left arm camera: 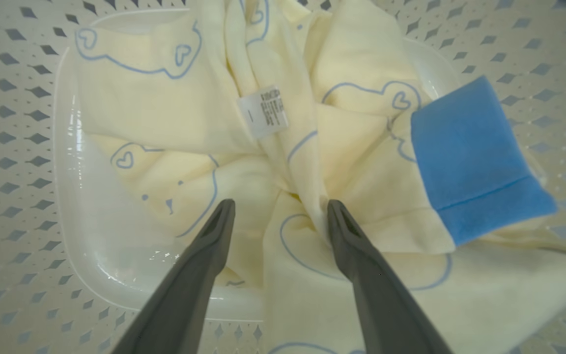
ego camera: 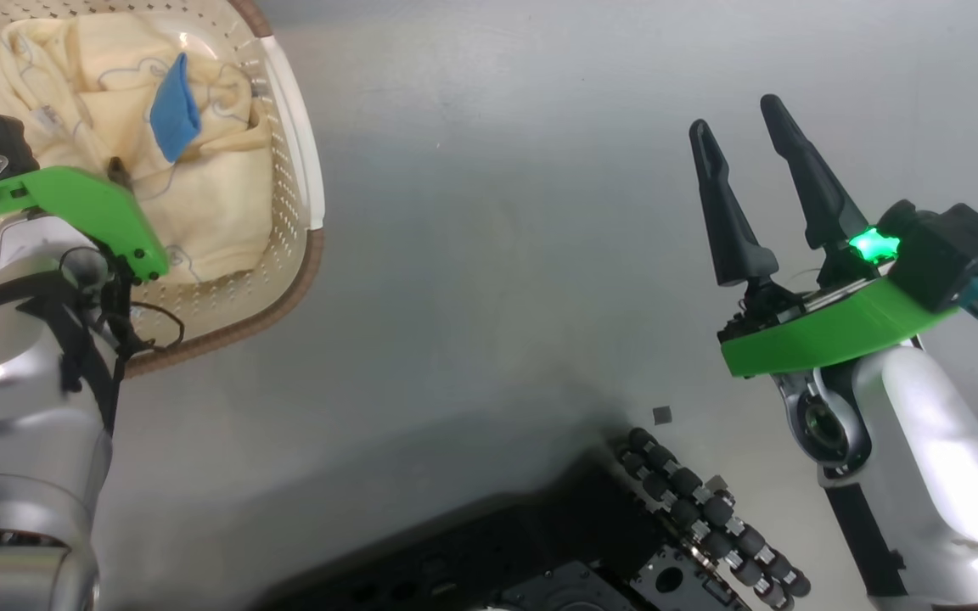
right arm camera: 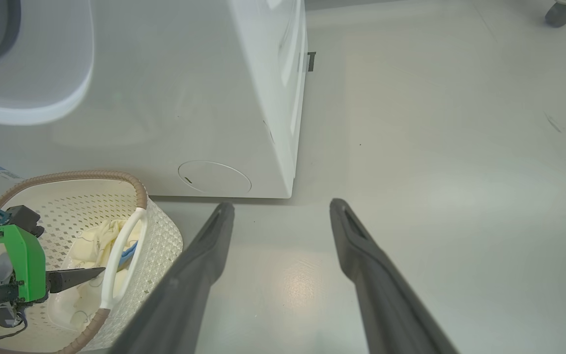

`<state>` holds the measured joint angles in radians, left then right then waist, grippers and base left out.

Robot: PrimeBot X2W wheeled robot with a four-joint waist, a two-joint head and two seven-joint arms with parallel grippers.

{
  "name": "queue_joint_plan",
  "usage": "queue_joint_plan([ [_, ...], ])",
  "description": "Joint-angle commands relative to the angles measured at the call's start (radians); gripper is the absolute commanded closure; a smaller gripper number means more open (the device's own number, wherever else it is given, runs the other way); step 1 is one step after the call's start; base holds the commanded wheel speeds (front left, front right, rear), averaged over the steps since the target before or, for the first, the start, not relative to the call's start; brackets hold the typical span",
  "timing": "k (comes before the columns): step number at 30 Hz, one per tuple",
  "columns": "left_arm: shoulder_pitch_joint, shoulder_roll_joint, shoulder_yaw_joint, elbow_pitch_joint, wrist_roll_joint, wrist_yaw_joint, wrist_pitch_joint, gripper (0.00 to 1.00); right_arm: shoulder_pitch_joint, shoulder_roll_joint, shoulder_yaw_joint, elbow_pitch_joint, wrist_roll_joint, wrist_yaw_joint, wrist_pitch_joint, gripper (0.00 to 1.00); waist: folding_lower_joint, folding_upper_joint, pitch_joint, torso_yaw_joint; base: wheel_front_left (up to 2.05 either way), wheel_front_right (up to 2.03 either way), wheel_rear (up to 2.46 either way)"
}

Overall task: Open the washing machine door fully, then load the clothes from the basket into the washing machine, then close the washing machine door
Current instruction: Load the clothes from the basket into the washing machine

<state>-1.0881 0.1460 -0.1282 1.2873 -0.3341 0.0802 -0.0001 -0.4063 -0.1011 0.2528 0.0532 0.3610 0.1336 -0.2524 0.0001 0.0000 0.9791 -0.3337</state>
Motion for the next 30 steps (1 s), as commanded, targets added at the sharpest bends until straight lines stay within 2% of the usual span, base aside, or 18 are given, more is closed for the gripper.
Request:
queue_joint_plan([
  [1,0.014,0.033,0.013,-0.004,-0.008,0.006,-0.009,0.00,0.022,-0.011,0.011,-0.025,0.008,-0.003,-0.009,0.00,-0.0001,0.0000,0.001,-0.002,0.00,0.00,0.00],
  [13,-0.027,0.042,0.005,0.000,-0.027,0.001,0.008,0.00,0.021,0.002,0.020,-0.024,0.014,-0.003,-0.009,0.00,-0.0001,0.0000,0.025,-0.032,0.00,0.00,0.00],
  [30,-0.050,0.037,-0.037,0.003,-0.021,0.006,0.049,0.00,0.037,-0.010,0.007,-0.034,0.015,-0.003,-0.009,0.00,-0.0001,0.0000,0.052,-0.020,0.00,0.00,0.00],
])
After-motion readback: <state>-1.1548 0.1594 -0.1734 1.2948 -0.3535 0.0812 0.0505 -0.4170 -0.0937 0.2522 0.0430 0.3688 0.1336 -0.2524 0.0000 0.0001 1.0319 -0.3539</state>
